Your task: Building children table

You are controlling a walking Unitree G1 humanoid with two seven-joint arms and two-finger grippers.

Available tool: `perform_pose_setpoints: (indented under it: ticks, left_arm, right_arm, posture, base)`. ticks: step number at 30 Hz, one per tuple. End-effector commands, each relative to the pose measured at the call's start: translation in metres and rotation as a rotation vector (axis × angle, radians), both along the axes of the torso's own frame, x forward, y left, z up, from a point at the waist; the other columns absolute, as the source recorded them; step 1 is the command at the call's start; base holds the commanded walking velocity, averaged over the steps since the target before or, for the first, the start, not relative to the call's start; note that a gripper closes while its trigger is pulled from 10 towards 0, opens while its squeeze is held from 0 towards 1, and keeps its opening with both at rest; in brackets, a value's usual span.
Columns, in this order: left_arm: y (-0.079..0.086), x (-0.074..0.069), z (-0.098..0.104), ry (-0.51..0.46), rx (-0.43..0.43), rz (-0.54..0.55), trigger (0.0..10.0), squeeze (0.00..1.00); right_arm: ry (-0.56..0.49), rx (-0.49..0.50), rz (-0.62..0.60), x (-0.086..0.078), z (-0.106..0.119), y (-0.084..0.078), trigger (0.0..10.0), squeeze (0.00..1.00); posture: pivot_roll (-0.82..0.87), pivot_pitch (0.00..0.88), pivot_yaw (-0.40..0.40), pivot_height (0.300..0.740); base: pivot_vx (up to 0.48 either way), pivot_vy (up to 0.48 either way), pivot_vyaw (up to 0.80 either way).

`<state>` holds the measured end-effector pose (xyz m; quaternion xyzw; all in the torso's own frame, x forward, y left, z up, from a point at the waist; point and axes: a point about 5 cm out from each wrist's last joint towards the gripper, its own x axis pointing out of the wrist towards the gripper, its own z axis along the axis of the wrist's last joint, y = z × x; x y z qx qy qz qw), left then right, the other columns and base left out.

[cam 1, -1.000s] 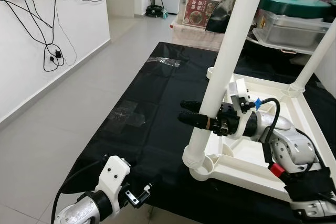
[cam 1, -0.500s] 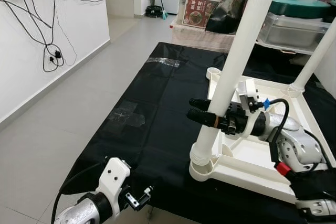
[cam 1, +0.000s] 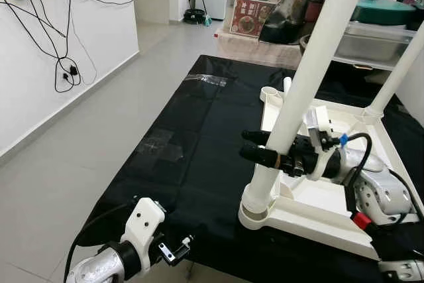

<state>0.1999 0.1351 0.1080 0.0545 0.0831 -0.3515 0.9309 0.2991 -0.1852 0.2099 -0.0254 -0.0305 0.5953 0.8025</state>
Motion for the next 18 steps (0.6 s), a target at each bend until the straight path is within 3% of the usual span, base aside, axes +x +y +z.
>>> perform_pose_setpoints:
  ticks: [1,9,18]
  left_arm:
    - [-0.001,-0.001,0.0,0.01,0.0,-0.017,10.0,0.0]
    - [-0.001,-0.001,0.0,0.011,0.004,-0.018,10.0,0.0]
    - [0.001,0.0,0.0,0.008,0.011,-0.013,10.0,0.0]
  right_arm:
    - [0.086,-0.052,0.004,-0.003,-0.019,-0.003,0.0,0.0]
    - [0.094,-0.057,0.035,-0.008,-0.017,-0.003,0.0,0.0]
    - [0.1,-0.049,0.1,-0.018,-0.024,0.013,0.0,0.0]
  posture:
    - [0.08,0.0,-0.084,0.74]
    - [0.08,0.0,-0.086,0.74]
    - [0.09,0.0,-0.085,0.74]
  base:
    - [0.0,0.0,0.0]
    - [0.0,0.0,0.0]
    - [0.0,0.0,0.0]
